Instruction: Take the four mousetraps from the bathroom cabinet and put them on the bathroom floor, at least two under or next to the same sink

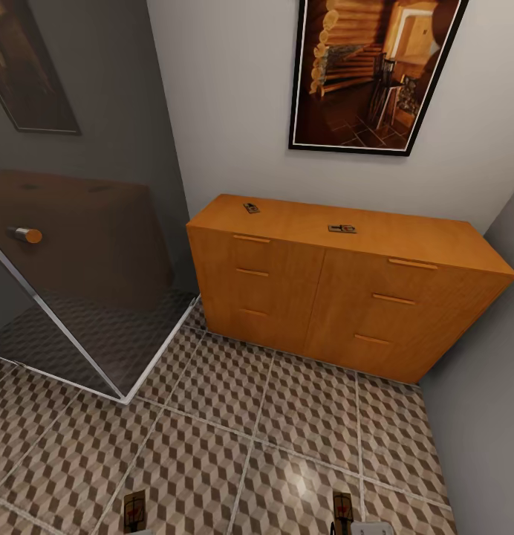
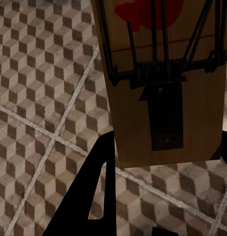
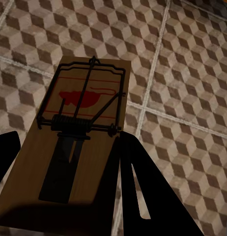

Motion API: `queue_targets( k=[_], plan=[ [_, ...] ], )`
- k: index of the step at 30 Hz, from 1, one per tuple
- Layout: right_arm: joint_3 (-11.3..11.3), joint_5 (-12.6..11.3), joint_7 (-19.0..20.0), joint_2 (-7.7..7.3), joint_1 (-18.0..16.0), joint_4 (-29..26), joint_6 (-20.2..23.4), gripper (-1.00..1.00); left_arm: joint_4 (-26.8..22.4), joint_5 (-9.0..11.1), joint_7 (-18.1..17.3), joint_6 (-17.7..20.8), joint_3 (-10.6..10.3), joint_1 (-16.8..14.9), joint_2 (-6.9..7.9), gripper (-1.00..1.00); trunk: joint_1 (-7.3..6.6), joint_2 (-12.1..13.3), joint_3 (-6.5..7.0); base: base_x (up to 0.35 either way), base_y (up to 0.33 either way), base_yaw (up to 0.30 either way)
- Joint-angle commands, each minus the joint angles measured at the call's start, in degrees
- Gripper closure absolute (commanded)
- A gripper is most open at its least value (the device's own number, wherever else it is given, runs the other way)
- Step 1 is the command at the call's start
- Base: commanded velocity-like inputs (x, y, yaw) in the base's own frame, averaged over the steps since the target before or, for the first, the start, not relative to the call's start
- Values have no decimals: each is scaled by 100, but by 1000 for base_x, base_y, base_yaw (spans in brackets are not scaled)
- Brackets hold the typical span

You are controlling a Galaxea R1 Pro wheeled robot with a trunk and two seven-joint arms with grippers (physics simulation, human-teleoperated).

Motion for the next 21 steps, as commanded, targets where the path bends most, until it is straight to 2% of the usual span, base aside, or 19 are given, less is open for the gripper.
queue_targets(
  k=[1, 21],
  plan=[
    [19, 38, -27, 1, -4, 7, -3, 100, 18, 0, 46, -20, -47, -7, -3, 100, 0, -2, -4, 0, 0, 0],
    [19, 38, -27, 1, -5, 7, -3, 100, 18, 2, 46, -20, -47, -7, -3, 100, 0, -2, -4, 0, 0, 0]
  ],
)
